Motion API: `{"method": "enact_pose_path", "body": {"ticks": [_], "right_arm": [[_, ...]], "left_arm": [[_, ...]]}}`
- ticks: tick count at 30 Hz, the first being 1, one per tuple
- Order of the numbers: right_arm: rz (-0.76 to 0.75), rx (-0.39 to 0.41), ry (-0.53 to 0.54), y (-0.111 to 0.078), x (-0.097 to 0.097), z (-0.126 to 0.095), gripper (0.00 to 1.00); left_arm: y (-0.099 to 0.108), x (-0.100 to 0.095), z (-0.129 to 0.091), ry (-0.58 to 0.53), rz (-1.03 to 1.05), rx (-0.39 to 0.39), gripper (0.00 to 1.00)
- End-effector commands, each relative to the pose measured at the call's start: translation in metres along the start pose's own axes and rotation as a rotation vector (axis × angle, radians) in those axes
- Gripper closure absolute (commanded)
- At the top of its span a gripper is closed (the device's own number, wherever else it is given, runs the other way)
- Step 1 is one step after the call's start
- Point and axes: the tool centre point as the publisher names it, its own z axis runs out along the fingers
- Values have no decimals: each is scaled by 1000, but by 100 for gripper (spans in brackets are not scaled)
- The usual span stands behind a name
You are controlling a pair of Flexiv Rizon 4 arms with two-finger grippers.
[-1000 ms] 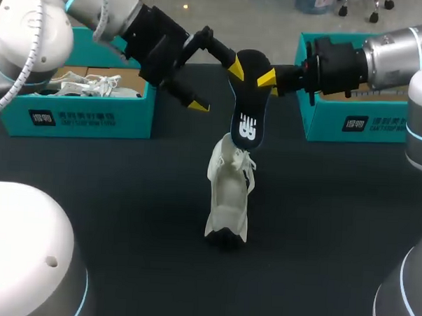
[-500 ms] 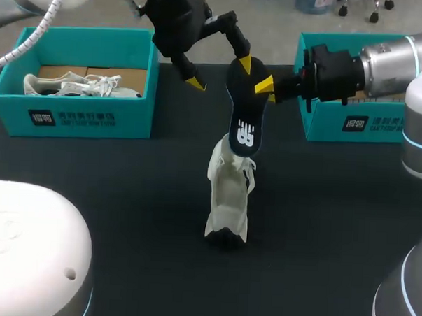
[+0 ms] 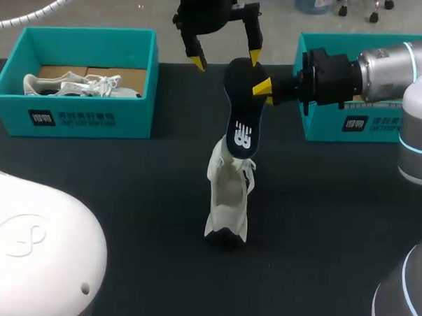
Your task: Take the shoe out of the shoebox, open the shoe tongue, remove and reinsert the insole, then place the shoe into the shoebox
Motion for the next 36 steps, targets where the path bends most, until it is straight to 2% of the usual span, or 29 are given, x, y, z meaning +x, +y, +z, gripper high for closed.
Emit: {"method": "enact_pose_path", "body": {"ticks": [1,25,36], "right_arm": [[1,-4,4,-1,-1,1,100],[2,-8,6,-2,-2,-2,100],[-1,-16,-1,0,1,-8,100]], "left_arm": [[1,-6,1,152,2,6,0],[0,-6,0,142,-4,-4,0],[-3,8,6,-25,-34,-75,0]]}}
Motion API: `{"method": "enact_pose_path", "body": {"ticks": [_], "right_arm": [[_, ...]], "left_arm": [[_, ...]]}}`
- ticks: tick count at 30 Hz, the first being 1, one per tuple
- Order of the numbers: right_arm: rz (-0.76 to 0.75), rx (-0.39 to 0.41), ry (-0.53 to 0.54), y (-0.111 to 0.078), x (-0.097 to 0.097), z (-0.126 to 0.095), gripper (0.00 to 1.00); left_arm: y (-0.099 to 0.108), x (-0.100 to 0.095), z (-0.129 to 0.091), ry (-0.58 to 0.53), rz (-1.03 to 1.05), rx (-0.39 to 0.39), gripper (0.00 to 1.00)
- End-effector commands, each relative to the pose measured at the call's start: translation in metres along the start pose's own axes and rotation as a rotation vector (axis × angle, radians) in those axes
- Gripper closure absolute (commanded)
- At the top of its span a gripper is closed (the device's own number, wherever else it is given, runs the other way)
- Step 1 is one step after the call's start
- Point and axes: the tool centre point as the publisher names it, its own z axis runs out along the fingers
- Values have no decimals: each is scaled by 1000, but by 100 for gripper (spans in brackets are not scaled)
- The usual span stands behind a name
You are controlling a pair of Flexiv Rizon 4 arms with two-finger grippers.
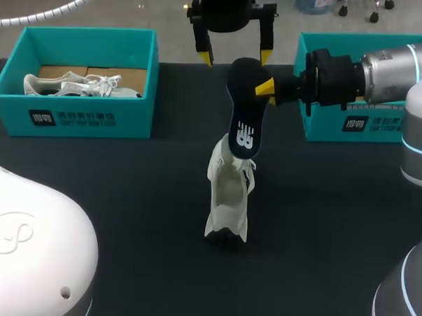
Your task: Take the shoe out of the shoebox, open the shoe tongue, remove and reinsert the insole, then place the shoe into the shoebox
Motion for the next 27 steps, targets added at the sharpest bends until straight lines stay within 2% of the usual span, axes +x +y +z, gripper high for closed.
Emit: {"method": "enact_pose_path", "body": {"ticks": [1,4,15,16,19,21,26,27], "right_arm": [[1,-6,-6,-1,2,-3,100],[0,-12,-4,0,3,-5,100],[-7,-20,7,3,8,-8,100],[-7,-22,9,3,8,-8,100],[-5,-26,14,3,8,-8,100],[-4,-28,16,4,7,-9,100],[-2,-32,19,4,7,-9,100],[-2,-33,20,5,7,-9,100]], "left_arm": [[-9,18,7,-125,-4,-55,0],[-9,23,8,-211,-16,-71,0],[-7,35,12,-521,-69,-201,0],[-5,36,11,-560,-62,-232,0],[-4,38,9,-700,-87,-260,0],[-3,41,9,-748,-87,-288,0],[-5,42,4,-929,-78,-289,0],[-4,42,4,-955,-61,-311,0]]}}
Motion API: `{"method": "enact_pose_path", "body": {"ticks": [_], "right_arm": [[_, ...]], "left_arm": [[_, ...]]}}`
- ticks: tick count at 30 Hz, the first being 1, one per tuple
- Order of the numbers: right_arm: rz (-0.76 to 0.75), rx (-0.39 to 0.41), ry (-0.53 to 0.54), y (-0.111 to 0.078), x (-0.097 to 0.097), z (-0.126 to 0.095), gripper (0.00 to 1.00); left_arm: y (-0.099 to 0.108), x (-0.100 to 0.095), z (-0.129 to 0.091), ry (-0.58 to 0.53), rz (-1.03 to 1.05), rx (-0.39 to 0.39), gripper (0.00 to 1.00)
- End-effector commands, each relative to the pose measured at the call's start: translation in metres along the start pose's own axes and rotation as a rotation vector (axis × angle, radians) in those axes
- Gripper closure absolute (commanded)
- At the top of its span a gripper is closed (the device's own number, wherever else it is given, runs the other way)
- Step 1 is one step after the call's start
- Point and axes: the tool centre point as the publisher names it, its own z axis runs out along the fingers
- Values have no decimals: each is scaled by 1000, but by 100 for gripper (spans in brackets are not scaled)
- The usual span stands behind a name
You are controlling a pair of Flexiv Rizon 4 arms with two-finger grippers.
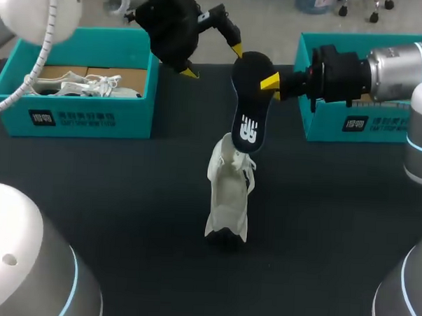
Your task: Take the shoe out of the shoebox, open the shoe tongue, remove and reinsert the insole, then place the shoe into the shoebox
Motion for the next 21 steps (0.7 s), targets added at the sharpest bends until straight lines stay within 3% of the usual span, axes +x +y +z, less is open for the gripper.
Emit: {"method": "enact_pose_path", "body": {"ticks": [1,6,11,21], "right_arm": [[1,-6,2,0,-1,1,100],[3,-10,8,1,-1,0,100],[4,-10,7,2,0,0,100],[5,-12,3,2,1,0,100]], "left_arm": [[-7,9,-4,-548,19,-59,0],[-9,10,-8,-721,45,-65,0],[-13,11,-10,-829,32,-18,0],[-17,13,-10,-910,16,11,0]]}}
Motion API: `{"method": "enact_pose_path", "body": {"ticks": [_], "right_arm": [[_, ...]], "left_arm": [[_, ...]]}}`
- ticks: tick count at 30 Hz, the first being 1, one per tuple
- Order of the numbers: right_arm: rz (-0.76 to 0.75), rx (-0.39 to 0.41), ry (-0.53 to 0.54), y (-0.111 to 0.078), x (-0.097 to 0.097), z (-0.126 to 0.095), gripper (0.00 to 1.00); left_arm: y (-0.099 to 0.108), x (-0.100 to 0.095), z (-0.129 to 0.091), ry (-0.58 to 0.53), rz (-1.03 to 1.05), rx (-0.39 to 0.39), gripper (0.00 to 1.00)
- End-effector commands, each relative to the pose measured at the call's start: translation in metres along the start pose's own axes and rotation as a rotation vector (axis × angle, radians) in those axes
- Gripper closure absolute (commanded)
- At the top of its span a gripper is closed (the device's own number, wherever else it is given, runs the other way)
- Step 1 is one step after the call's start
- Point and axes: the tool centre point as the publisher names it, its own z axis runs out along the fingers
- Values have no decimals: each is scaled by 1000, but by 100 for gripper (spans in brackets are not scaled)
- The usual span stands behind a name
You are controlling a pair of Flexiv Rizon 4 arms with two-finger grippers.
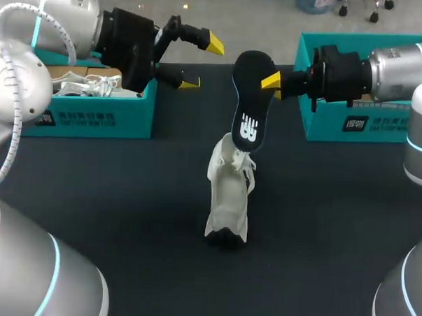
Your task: Take the shoe out of the shoebox, open the shoe tongue, remove and reinsert the insole, then place the shoe into the shoebox
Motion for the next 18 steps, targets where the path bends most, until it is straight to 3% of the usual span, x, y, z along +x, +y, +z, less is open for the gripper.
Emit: {"method": "enact_pose_path", "body": {"ticks": [1,18], "right_arm": [[3,-1,-2,0,0,1,100],[16,-2,-3,2,-3,3,100]], "left_arm": [[-4,6,1,-392,-1,2,0],[-7,7,1,-400,-2,3,0]]}}
